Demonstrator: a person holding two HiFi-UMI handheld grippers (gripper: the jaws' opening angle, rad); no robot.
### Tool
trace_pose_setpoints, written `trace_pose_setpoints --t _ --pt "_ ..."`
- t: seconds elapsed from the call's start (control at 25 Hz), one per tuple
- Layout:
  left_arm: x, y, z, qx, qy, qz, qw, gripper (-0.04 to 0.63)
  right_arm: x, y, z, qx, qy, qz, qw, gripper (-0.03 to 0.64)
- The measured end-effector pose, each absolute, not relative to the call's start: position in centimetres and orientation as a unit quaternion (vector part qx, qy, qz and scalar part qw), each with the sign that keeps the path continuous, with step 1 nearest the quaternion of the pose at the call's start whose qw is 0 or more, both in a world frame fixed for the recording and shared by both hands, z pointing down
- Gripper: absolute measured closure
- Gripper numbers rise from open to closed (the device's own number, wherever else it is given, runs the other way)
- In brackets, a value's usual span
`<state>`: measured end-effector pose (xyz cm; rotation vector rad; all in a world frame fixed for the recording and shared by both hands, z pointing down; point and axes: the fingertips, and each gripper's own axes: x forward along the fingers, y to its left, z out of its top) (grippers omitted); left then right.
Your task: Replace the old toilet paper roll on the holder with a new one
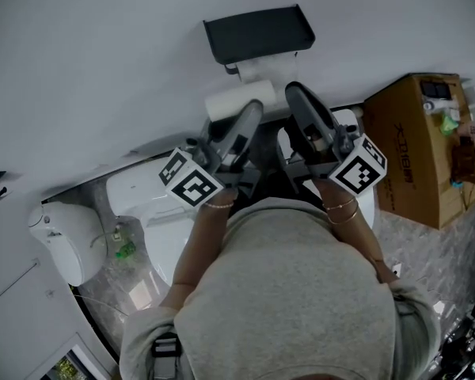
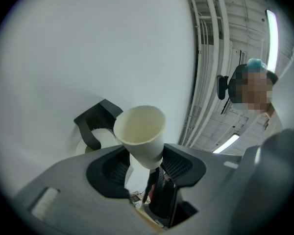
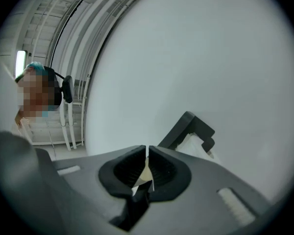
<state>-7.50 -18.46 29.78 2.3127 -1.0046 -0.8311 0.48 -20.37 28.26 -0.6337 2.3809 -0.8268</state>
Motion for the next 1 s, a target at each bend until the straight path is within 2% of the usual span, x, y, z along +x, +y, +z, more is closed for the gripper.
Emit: trace_pose_setpoints --t 0.08,1.0 --pt "-7.6 -18.7 29.8 0.844 -0.37 -0.305 0.239 0.382 0.7 -20.6 28.3 -0.238 0.881 -0.305 0.271 0.612" --pt "-7.9 -20.0 31.0 0.837 -0.38 -0.3 0.255 0.383 0.4 -22.3 30.2 -0.273 0.882 -0.302 0.237 0.613"
